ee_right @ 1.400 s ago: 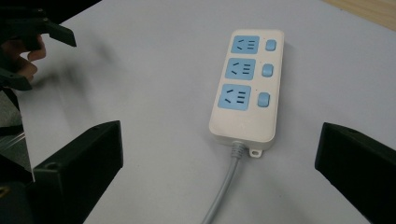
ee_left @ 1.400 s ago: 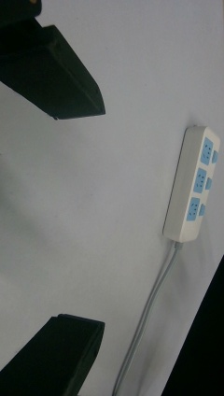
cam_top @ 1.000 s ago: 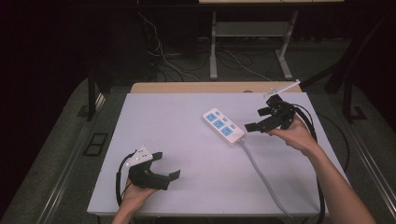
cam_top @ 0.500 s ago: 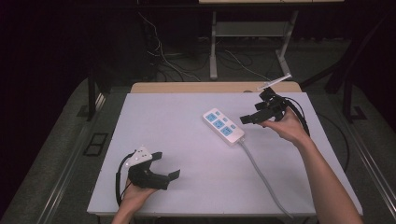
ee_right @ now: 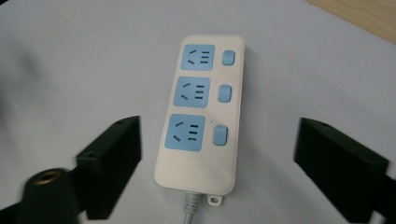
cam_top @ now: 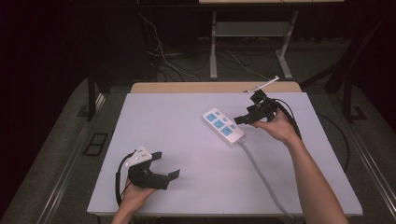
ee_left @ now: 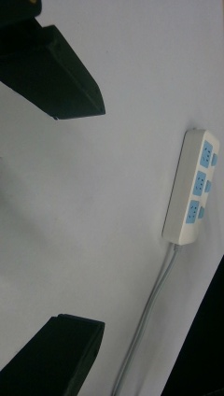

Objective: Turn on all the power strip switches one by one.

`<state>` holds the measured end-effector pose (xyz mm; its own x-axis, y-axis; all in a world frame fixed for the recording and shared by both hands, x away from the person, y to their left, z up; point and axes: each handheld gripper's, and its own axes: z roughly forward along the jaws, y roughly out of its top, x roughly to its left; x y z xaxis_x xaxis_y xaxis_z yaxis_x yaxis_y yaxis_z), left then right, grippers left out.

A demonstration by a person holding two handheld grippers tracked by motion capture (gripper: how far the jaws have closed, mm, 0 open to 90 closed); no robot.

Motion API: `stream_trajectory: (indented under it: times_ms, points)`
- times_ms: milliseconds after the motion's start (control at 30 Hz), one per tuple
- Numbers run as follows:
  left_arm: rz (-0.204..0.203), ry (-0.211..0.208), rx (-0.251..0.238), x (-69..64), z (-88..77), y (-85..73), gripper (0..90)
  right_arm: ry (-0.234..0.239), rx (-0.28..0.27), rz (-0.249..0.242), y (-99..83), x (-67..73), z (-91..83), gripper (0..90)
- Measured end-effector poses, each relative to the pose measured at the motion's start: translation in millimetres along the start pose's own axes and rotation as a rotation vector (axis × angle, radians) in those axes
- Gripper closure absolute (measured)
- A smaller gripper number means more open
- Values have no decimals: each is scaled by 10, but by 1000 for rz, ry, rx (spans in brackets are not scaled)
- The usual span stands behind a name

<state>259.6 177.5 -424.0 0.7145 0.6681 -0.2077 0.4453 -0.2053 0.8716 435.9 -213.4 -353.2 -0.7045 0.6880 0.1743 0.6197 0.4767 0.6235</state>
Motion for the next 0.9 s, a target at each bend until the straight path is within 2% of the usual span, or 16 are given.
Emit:
stream_trajectory:
  times_ms: [100, 133, 233, 267, 300, 533, 767, 800, 833, 867, 900]
  points:
    - [0, -2, 1, 4, 4, 0, 0, 2, 6, -4, 5, -5, 47, 174]
    - [0, -2, 2, 4, 5, 1, 0, -4, 9, -11, 7, -11, 85, 213]
    - [0, -1, 3, 7, 8, 1, 0, -7, 1, -3, 11, -21, 113, 243]
    - [1, 0, 4, 9, 8, 1, 0, -8, 0, 0, 12, -25, 138, 310]
    - [1, 0, 3, 10, 9, 0, 0, -8, 0, 0, 12, -25, 138, 310]
    - [2, 0, 3, 10, 9, 1, 0, -6, 11, 1, 9, -34, 220, 511]
    - [5, 1, -4, 12, 1, 5, 0, 48, 14, 15, -3, -81, 290, 756]
    - [4, 1, -5, 13, -2, 5, 0, 61, 12, 27, -10, -95, 308, 825]
    - [1, 1, -8, 13, -3, 5, 0, 61, 12, 27, -10, -95, 308, 825]
    - [2, 2, -8, 15, -5, 4, 0, 72, 6, 32, -13, -105, 319, 897]
    - [1, 0, -7, 16, -6, 4, 0, 72, 6, 32, -13, -105, 319, 897]
